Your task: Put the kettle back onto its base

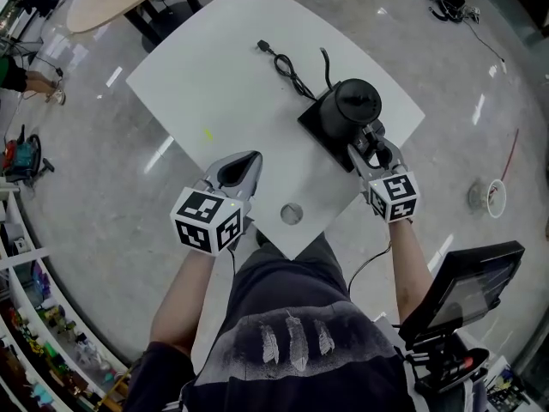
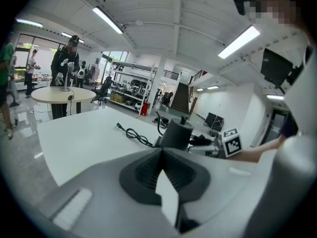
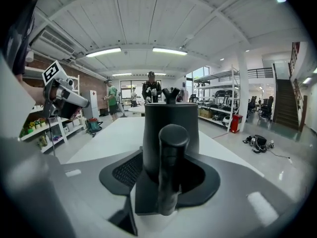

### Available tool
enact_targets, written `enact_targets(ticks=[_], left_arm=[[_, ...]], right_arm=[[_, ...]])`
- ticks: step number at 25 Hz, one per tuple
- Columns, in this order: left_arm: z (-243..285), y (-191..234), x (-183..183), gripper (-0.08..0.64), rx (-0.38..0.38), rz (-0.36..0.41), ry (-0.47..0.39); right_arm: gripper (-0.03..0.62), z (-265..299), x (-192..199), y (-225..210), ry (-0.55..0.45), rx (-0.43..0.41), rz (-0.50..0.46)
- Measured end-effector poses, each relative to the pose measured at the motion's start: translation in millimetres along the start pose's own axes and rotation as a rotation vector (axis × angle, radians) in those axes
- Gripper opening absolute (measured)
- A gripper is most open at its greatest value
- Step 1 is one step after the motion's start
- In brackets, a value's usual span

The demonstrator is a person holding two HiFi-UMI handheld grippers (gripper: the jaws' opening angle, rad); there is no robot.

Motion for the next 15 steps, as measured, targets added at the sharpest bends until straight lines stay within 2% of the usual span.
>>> enact_targets(ticks=[2, 3, 10, 15], left_arm=[[-5.8, 0.5, -1.7, 0.002, 0.002, 0.000, -0.011], [-7.7, 1.5, -3.3, 0.002, 0.004, 0.000, -0.015], [-18.1, 10.8, -21.2, 0.002, 0.014, 0.003, -0.046], [-51.0, 24.0, -29.6, 0.002, 0.045, 0.029, -0.091]], right_arm=[[0.274, -2.5, -3.6, 7.6, 0.004, -0.008, 0.024], [0.301, -3.6, -8.1, 8.8, -0.007, 0.002, 0.030], [0.321, -11.9, -44.2, -6.7, -0.024, 0.087, -0.023], [0.328, -27.9, -76.1, 16.8, -0.058, 0.154, -0.044]])
Point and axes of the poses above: the fingertips, and each gripper's own axes: z forward along the fingers, y to its left, x out of its underside, the point moved 4 cm from there along -z, backward along the fingers, and after that the axes turned 9 degrees about -y, right-handed, at the moved point
